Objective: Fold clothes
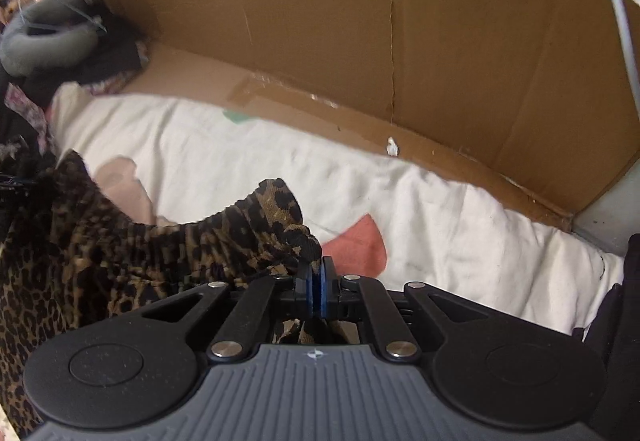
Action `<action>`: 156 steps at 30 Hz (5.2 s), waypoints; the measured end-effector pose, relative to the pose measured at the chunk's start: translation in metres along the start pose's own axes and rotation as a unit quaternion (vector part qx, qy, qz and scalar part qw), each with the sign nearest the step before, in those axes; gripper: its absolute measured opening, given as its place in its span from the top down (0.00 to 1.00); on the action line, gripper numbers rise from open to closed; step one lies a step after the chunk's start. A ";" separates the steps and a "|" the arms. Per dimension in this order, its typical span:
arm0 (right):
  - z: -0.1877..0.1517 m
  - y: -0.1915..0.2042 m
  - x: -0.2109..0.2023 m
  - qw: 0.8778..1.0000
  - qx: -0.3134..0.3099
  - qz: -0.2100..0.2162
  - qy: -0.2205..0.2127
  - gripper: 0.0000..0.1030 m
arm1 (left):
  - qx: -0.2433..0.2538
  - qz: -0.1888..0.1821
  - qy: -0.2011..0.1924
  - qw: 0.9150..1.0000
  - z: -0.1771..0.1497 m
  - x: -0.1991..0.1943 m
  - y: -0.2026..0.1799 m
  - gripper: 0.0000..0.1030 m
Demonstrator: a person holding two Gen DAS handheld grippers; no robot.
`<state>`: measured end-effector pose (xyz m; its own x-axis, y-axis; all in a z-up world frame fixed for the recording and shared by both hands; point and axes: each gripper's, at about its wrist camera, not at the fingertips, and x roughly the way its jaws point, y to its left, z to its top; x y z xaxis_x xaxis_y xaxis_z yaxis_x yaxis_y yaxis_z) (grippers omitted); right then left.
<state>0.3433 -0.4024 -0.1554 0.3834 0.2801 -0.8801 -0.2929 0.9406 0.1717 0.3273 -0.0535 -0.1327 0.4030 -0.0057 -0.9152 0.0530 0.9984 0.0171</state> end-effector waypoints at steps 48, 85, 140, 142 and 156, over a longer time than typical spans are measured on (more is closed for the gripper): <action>-0.199 -0.041 -0.164 0.988 0.139 -0.032 -0.052 0.56 | -0.017 -0.133 -0.062 0.989 -0.164 -0.090 0.114 0.51; -0.297 -0.070 -0.117 0.983 0.156 -0.089 -0.035 0.39 | -0.029 -0.128 -0.032 0.991 -0.282 -0.067 0.129 0.75; -0.324 -0.105 -0.106 0.946 0.308 -0.019 -0.102 0.99 | -0.194 -0.198 -0.032 0.960 -0.289 -0.067 0.192 0.97; -0.324 -0.105 -0.107 0.946 0.307 -0.024 -0.099 0.99 | -0.190 -0.184 -0.028 0.964 -0.291 -0.065 0.192 0.96; -0.319 -0.087 -0.148 0.952 0.268 -0.068 -0.131 0.91 | -0.180 -0.145 -0.097 0.968 -0.270 -0.101 0.181 0.85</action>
<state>0.0324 -0.5867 -0.1814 0.6124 0.1203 -0.7814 0.2371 0.9149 0.3266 0.0492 0.1426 -0.1463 0.5842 -0.2637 -0.7676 -0.1184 0.9079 -0.4020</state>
